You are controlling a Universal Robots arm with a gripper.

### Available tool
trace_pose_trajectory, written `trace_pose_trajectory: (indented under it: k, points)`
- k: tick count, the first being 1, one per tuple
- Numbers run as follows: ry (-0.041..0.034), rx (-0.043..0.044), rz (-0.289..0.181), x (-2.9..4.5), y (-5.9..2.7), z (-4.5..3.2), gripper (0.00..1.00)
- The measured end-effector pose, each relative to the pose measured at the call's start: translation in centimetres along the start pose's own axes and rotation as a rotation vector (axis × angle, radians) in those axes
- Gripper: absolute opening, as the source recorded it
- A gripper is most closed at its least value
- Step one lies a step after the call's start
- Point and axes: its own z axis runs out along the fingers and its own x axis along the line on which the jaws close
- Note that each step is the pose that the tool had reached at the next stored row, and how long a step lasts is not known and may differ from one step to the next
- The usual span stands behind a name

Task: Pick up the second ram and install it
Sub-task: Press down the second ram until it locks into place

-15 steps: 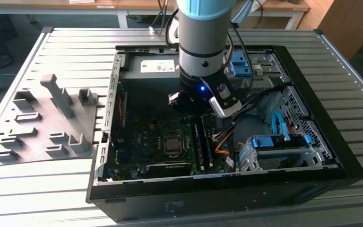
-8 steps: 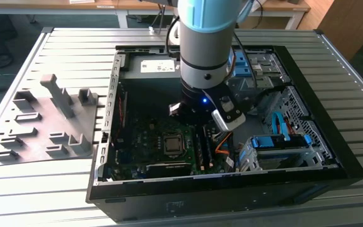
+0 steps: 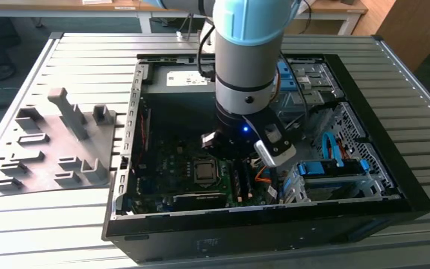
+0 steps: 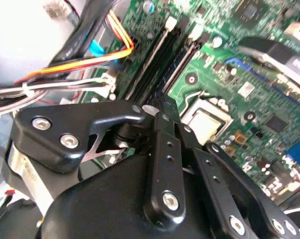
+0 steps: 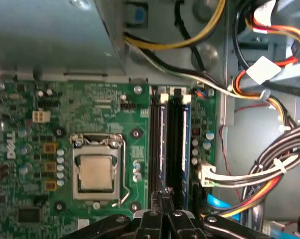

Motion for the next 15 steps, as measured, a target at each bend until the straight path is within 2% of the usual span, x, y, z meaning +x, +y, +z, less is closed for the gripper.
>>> trace_pose_trajectory:
  k: [2,4,15]
  points:
    - [0.0025,0.0105,-0.001,-0.41,0.0,0.08,0.1]
    - [0.0043,0.0166,-0.002,-0.53,-0.04,0.21,0.1]
    - [0.0068,0.018,-0.002,-0.47,-0.41,1.21,0.1]
